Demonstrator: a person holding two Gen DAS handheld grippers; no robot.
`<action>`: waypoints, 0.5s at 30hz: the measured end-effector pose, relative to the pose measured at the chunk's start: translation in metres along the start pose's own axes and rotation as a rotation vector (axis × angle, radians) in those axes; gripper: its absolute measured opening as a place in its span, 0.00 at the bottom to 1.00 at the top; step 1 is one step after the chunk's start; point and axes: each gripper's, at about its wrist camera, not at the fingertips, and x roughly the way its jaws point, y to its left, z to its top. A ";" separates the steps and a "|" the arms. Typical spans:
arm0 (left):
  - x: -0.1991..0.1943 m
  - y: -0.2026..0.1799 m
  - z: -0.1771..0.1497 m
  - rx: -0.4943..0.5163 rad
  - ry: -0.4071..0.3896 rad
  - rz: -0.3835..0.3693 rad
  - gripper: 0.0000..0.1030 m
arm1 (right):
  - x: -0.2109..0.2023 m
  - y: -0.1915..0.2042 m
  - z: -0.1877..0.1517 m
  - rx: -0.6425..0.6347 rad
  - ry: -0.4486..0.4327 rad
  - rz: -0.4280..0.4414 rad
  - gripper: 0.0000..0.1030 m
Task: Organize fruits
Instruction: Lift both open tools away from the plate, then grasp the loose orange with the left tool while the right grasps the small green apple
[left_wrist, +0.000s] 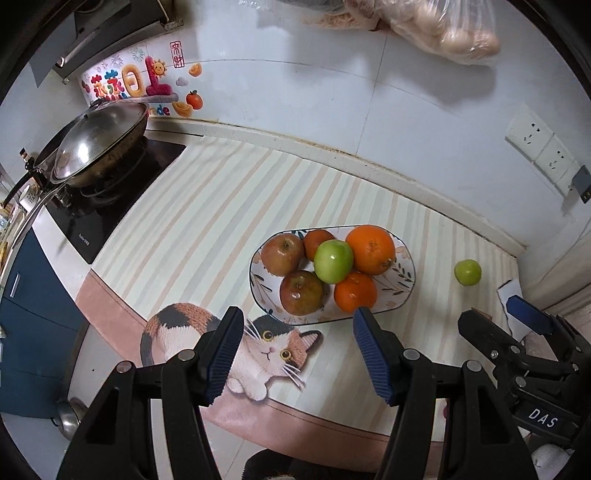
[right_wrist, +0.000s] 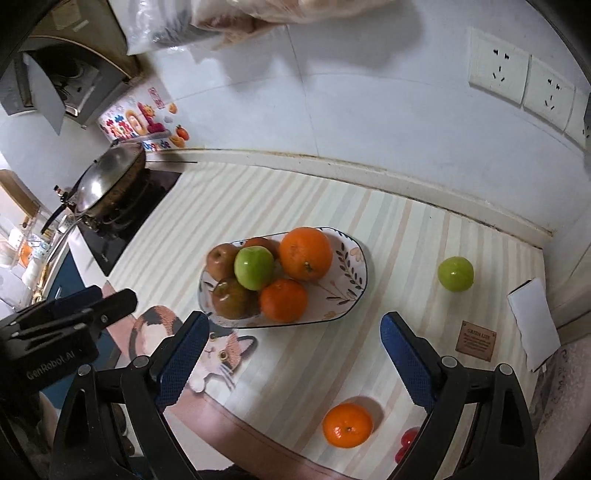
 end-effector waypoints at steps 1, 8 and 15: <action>-0.003 -0.001 -0.001 -0.001 -0.003 -0.002 0.58 | -0.004 0.001 0.000 -0.003 -0.007 0.001 0.93; -0.009 -0.008 -0.008 -0.003 -0.003 -0.018 0.58 | -0.020 0.000 -0.004 0.013 -0.030 0.019 0.93; 0.017 -0.031 -0.013 0.034 0.061 -0.024 0.90 | -0.013 -0.037 -0.006 0.112 0.003 0.020 0.93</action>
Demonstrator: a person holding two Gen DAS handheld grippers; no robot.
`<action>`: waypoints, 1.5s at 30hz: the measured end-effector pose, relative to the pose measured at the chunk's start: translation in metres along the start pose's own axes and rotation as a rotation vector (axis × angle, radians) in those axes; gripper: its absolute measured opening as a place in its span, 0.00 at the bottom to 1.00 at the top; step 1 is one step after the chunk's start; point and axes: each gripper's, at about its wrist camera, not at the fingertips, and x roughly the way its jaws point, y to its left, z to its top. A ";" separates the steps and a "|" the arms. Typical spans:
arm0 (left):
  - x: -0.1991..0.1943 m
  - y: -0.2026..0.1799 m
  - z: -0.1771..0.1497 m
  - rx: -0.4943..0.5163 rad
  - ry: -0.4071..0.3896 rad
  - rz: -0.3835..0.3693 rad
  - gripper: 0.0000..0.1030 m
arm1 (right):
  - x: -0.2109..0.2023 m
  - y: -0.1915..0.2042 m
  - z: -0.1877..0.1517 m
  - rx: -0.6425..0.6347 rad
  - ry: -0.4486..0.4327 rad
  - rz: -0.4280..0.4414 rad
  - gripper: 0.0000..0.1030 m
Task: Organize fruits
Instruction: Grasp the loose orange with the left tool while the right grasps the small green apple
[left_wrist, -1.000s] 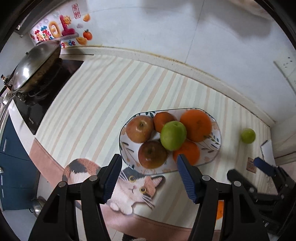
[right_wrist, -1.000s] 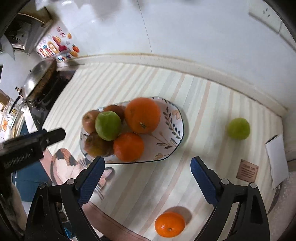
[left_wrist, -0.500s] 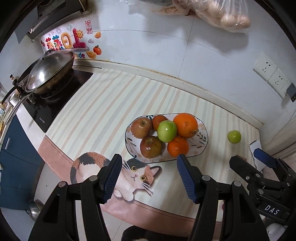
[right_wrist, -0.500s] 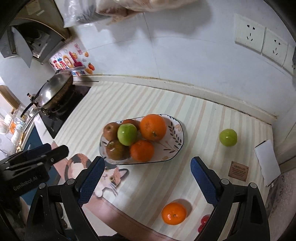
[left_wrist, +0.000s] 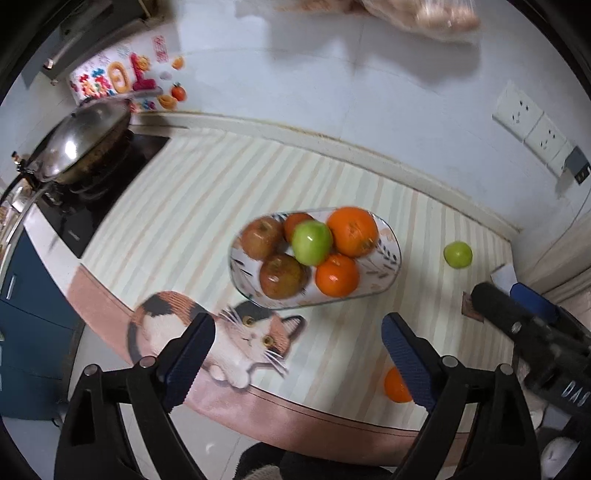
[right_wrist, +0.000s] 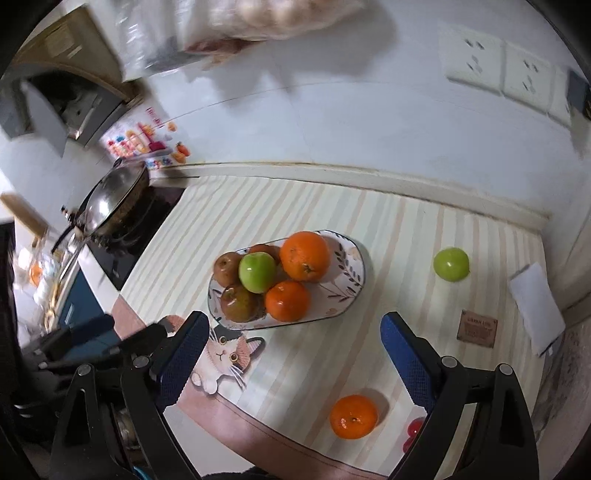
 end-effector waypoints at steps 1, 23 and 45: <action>0.008 -0.005 -0.001 0.008 0.020 -0.015 0.90 | 0.003 -0.011 0.000 0.022 0.008 -0.012 0.93; 0.192 -0.176 -0.092 0.376 0.531 -0.140 0.60 | 0.087 -0.199 -0.045 0.392 0.221 -0.214 0.94; 0.201 -0.156 -0.045 0.255 0.431 -0.035 0.60 | 0.216 -0.229 0.070 0.416 0.235 -0.232 0.77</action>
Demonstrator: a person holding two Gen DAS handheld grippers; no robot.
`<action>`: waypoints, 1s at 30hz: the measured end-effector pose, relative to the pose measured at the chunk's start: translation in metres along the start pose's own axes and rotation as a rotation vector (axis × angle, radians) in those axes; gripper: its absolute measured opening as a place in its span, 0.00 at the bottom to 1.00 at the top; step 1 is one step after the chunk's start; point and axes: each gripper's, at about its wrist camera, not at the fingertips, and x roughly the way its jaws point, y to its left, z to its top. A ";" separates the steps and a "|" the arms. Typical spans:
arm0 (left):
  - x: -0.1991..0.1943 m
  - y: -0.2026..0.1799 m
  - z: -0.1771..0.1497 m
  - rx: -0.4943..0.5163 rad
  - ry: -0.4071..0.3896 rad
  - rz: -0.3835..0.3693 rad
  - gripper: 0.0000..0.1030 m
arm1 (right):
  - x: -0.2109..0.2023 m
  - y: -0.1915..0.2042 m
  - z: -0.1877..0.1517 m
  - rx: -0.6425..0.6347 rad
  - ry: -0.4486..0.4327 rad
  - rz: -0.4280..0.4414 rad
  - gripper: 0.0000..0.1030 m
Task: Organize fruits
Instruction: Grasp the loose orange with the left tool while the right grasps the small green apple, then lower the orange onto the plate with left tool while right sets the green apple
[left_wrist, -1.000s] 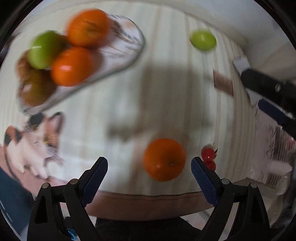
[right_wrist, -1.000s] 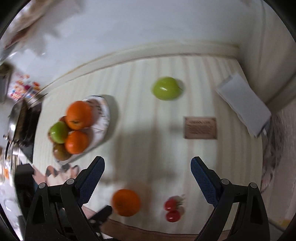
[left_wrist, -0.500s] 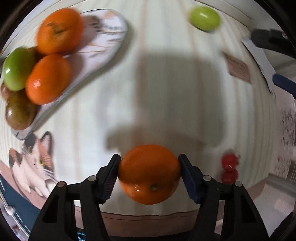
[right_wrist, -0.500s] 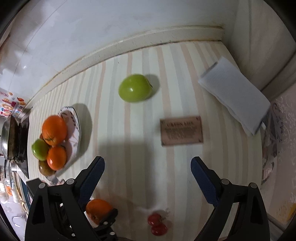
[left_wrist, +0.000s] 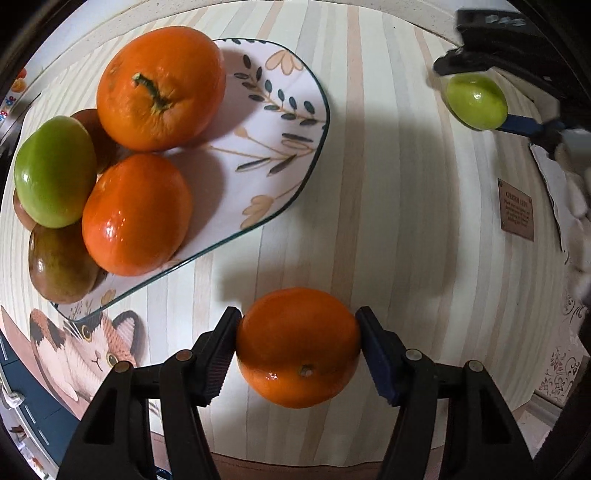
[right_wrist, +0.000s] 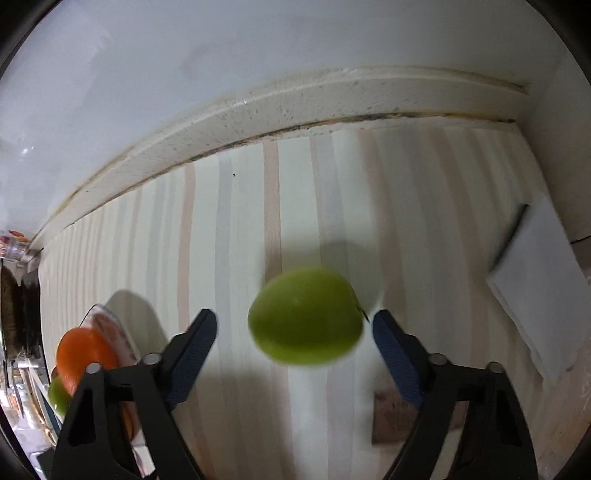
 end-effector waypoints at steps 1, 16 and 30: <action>0.000 0.000 0.001 -0.002 0.001 -0.004 0.60 | 0.004 0.002 0.003 -0.009 -0.002 -0.011 0.73; -0.044 0.032 0.012 -0.003 -0.069 -0.030 0.59 | -0.012 0.035 -0.049 -0.131 -0.002 0.073 0.64; -0.123 0.120 -0.034 -0.187 -0.198 -0.094 0.59 | -0.042 0.122 -0.087 -0.189 0.009 0.302 0.64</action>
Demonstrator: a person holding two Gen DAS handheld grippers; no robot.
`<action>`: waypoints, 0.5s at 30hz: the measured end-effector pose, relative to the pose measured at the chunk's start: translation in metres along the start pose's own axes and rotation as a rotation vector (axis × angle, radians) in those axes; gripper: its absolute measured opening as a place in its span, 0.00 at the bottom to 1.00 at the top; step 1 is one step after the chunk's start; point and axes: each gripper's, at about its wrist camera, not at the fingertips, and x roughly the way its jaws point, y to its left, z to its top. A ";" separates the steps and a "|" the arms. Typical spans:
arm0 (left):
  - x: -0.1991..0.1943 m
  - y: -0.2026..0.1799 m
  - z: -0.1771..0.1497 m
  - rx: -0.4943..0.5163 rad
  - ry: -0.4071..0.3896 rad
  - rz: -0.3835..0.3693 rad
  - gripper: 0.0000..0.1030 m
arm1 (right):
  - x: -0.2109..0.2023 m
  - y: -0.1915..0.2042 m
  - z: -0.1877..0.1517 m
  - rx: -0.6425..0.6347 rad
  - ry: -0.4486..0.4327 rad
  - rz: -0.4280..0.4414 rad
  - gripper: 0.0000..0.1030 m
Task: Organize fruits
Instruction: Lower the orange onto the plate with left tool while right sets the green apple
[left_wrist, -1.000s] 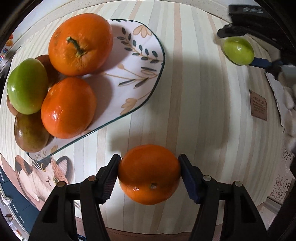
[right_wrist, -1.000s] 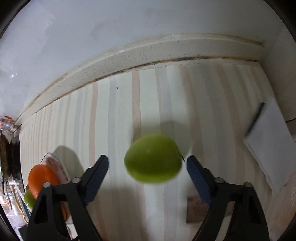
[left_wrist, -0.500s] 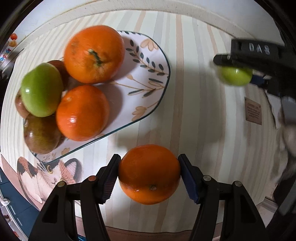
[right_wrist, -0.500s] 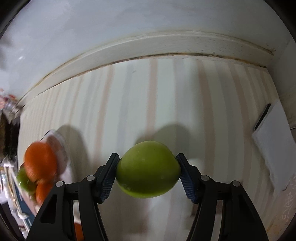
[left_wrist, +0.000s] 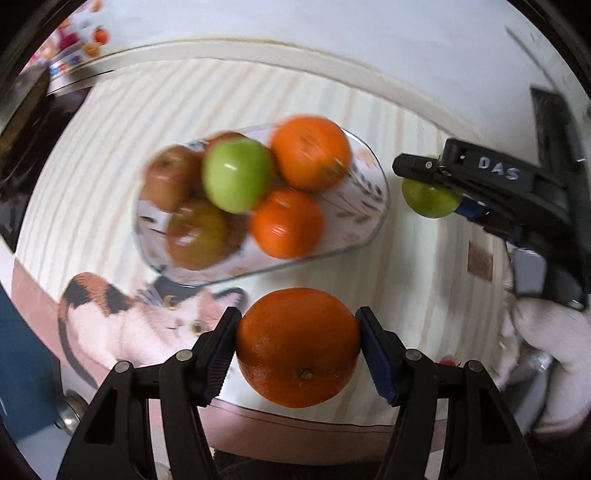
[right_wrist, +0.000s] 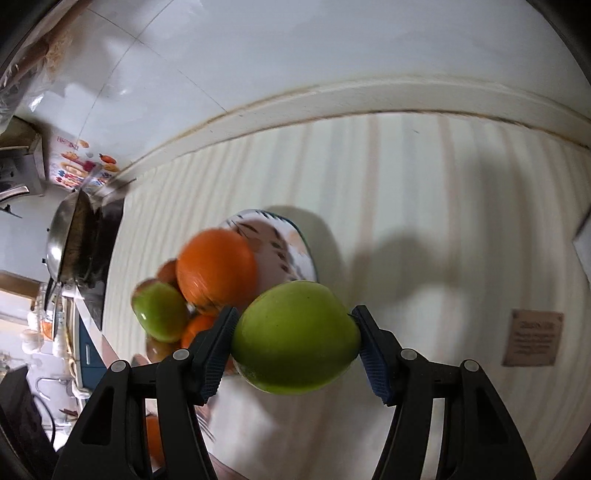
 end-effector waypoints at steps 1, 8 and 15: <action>-0.003 0.009 0.003 -0.020 -0.014 0.001 0.59 | 0.003 0.002 0.005 0.017 -0.001 0.008 0.64; -0.018 0.061 0.024 -0.158 -0.076 0.021 0.60 | 0.045 0.011 0.046 0.096 0.021 0.029 0.64; -0.010 0.091 0.042 -0.229 -0.090 0.050 0.59 | 0.069 0.020 0.062 0.117 0.047 -0.021 0.64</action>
